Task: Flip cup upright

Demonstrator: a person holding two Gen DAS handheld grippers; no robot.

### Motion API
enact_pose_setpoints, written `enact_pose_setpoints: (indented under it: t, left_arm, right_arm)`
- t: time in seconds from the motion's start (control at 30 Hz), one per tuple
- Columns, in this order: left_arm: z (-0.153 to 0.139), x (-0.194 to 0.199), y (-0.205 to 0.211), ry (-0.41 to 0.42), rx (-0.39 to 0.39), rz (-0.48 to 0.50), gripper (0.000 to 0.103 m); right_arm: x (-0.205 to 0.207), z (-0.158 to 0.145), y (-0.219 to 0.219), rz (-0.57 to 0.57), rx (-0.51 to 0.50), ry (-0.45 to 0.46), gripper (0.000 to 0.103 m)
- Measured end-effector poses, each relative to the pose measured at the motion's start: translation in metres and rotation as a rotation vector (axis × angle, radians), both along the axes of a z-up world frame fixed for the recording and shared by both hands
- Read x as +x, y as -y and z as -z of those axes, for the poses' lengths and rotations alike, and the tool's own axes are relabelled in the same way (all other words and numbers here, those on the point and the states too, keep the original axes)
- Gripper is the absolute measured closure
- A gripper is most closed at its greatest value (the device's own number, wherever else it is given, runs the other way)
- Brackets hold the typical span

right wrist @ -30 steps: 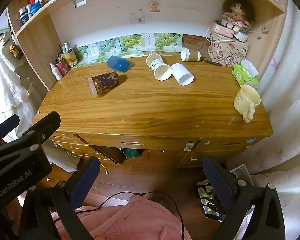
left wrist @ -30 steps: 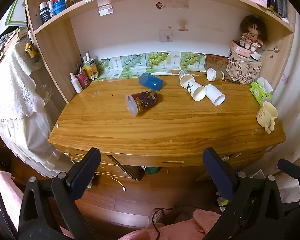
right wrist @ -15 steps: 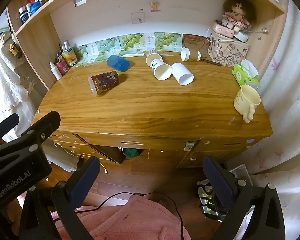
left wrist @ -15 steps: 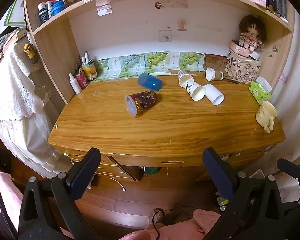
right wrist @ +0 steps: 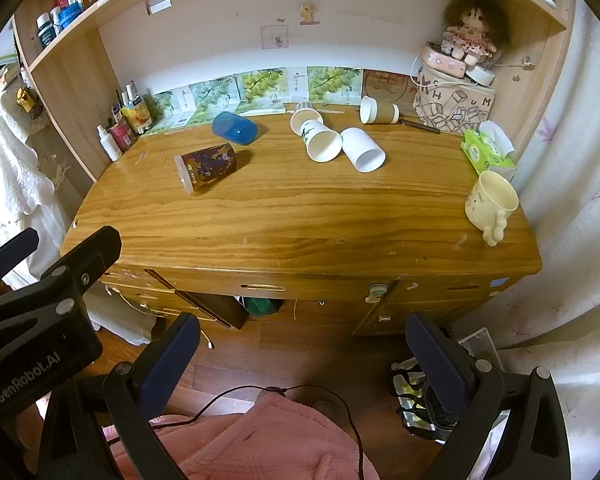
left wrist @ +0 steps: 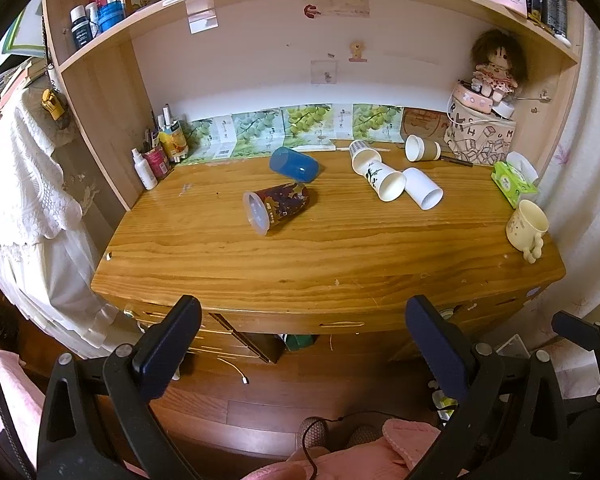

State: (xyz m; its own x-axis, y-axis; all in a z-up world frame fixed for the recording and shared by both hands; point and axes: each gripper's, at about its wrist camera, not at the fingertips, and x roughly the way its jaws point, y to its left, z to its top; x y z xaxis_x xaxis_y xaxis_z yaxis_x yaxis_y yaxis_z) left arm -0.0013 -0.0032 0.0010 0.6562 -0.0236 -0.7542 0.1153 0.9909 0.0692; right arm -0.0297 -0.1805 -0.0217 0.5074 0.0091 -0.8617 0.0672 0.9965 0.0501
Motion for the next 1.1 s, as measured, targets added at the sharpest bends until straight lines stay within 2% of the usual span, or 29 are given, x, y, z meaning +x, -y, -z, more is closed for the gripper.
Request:
enact_pose_setpoints:
  t: [0.4,0.83,1.1]
  left_arm:
    - [0.0,0.004,-0.002,-0.004,-0.009,0.001,0.001]
    - [0.008,0.036,-0.061,-0.01,-0.066,0.04,0.001]
    - [0.011,0.058,-0.076,-0.023,-0.108,0.037,0.001]
  right_arm:
    - [0.005,0.0,-0.02,0.021,-0.002,0.005,0.0]
    - [0.018,0.001,-0.062,0.078,-0.003,0.018,0.0]
    - [0.026,-0.003,-0.075,0.107,0.012,0.04,0.0]
